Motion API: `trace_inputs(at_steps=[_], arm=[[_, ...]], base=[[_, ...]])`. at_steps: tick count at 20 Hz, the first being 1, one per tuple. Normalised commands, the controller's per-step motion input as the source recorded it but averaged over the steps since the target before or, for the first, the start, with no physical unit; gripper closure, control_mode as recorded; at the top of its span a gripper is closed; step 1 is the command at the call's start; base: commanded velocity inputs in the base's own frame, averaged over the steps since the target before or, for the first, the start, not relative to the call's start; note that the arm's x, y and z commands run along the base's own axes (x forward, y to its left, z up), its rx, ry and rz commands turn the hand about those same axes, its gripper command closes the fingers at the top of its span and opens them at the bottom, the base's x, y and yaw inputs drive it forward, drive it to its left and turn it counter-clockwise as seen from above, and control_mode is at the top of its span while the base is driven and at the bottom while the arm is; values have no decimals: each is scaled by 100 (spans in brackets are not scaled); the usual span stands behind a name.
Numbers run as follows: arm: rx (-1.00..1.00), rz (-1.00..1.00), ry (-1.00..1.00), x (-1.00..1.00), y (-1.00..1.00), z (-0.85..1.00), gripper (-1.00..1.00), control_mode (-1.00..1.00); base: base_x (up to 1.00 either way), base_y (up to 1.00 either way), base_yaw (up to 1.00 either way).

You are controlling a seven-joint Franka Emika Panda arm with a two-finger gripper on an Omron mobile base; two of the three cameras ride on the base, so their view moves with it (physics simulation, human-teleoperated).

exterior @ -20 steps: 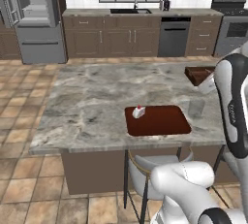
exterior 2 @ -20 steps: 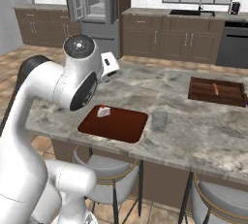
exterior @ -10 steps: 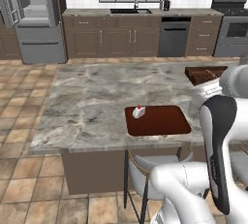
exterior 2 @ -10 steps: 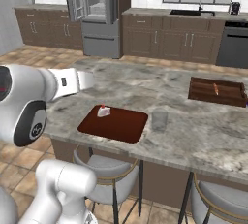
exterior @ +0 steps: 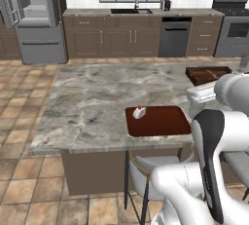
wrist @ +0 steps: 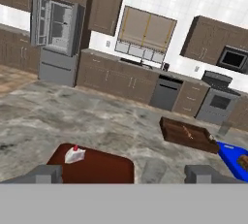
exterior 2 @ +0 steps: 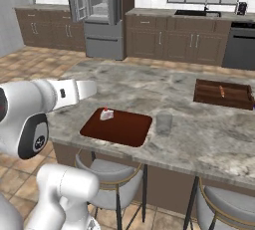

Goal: Take the cakes from the fridge and place them on the empty tray on the dining counter.

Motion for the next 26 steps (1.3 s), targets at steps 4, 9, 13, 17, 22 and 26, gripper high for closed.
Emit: trace_inputs(at_steps=[4, 9, 13, 17, 22, 26], arm=[[0, 0, 0, 0, 0, 0, -100, 100], [0, 0, 0, 0, 0, 0, -100, 100], [0, 0, 0, 0, 0, 0, -100, 100], [0, 0, 0, 0, 0, 0, -100, 100], [0, 0, 0, 0, 0, 0, -100, 100], [0, 0, 0, 0, 0, 0, -100, 100]], base=[[-31, 0, 0], [-96, 0, 3], [-84, 5, 12], [-20, 86, 13], [6, 100, 3], [25, 100, 0]])
